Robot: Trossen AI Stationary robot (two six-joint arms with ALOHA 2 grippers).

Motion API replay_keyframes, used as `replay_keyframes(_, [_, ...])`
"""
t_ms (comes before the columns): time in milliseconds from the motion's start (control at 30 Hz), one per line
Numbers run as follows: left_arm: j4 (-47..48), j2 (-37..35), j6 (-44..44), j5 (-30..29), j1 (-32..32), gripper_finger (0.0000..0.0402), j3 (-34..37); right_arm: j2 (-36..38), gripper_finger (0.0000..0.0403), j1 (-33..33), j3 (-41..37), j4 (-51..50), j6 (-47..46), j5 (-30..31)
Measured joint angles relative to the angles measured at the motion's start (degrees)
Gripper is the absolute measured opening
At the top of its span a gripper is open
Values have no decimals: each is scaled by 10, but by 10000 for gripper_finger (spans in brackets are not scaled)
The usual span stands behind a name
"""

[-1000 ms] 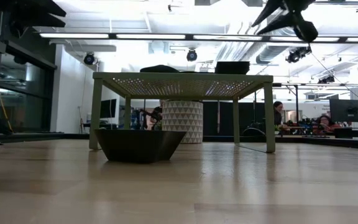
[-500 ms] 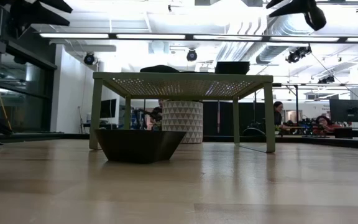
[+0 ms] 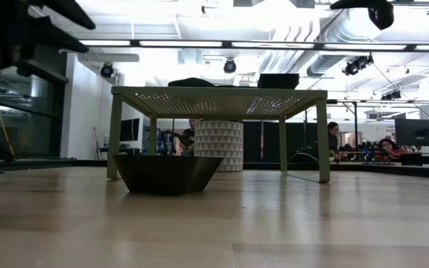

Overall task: Pick & Place Mini shaped plates
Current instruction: Stack the black distorted square plate on the other black distorted square plate on the shelf

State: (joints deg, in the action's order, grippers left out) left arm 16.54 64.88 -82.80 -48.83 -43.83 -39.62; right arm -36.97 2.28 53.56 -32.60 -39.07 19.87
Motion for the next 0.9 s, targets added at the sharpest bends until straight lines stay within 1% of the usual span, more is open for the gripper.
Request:
replay_keyframes(133, [-53, 53, -55, 43, 15, 136, 0, 0, 99, 0, 0, -14, 18, -21])
replay_keyframes(200, [-87, 71, -60, 69, 31, 136, 0, 0, 99, 0, 0, -21, 32, -27])
replay_keyframes(300, [-138, 101, -60, 120, 65, 136, 0, 0, 99, 0, 0, -27, 51, -40])
replay_keyframes(400, [-145, 124, -90, 177, 104, 136, -6, 0, 99, 0, 0, -34, 59, -42])
replay_keyframes(500, [-118, 145, -110, 250, 142, 136, -22, 0, 99, 0, 0, -41, 62, -42])
replay_keyframes(600, [-98, 168, -111, 306, 179, 136, -40, 0, 99, 0, 0, -49, 69, -49])
replay_keyframes(733, [-74, 188, -105, 340, 217, 136, -61, 0, 99, 0, 0, -51, 76, -55])
replay_keyframes(900, [11, 212, -100, 377, 238, 136, -96, 0, 99, 0, 0, -53, 86, -62])
